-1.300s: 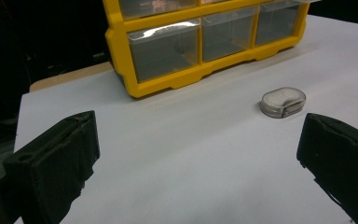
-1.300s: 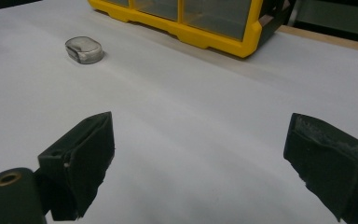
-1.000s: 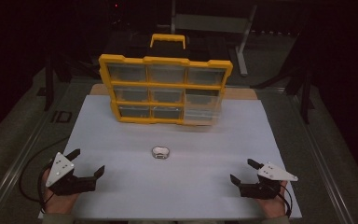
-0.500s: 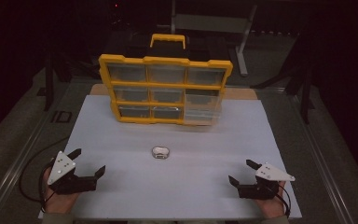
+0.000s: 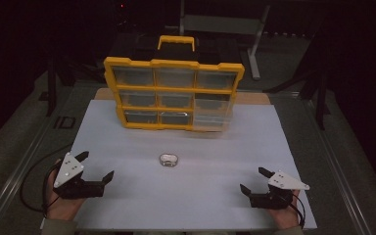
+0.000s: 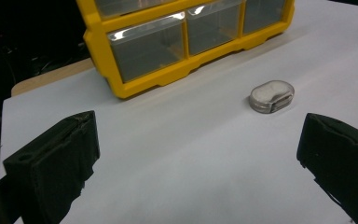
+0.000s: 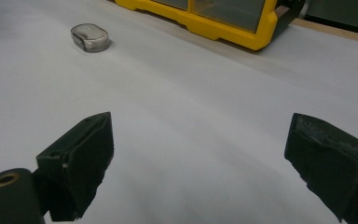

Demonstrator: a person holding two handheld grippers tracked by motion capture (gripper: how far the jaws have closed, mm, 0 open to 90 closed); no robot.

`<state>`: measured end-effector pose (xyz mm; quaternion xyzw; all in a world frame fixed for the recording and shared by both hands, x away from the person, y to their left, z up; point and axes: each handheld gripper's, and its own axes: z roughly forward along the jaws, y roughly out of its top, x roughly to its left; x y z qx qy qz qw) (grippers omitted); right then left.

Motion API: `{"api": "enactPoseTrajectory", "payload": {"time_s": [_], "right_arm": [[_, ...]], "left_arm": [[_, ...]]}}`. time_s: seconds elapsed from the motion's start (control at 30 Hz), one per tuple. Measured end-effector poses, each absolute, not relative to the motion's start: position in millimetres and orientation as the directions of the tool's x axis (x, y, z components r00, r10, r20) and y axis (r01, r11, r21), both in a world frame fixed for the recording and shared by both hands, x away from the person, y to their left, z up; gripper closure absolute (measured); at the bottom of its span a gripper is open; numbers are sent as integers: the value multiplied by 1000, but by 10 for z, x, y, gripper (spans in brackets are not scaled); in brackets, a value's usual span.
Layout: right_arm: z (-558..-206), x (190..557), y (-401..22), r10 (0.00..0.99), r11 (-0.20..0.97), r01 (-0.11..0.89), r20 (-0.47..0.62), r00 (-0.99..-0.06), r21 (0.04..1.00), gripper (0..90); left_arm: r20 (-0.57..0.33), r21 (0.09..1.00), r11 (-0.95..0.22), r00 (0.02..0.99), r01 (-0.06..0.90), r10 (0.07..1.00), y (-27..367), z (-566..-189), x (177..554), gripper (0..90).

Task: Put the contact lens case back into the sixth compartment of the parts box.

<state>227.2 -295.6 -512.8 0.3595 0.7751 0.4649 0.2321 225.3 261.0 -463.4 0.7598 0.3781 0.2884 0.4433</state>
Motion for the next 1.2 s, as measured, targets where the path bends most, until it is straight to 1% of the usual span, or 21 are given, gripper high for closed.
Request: {"api": "enactPoseTrajectory", "payload": {"time_s": [0.27,0.33,0.53,1.2], "right_arm": [[-5133,2273,-2938,772,318,338,-36,-634,886,81],[-5134,2273,-2933,772,325,336,-42,-635,884,81],[-5138,2275,-2924,772,325,339,-40,-635,883,81],[-5155,2293,-2916,770,329,347,-37,-636,878,81]], "left_arm": [[119,892,-339,571,298,813,2514,-4551,2347,0],[110,893,-335,576,301,810,2498,-4537,2378,0],[128,883,-362,590,298,797,2448,-4502,2450,0],[138,865,-412,653,287,745,2257,-4441,2682,0]]}}
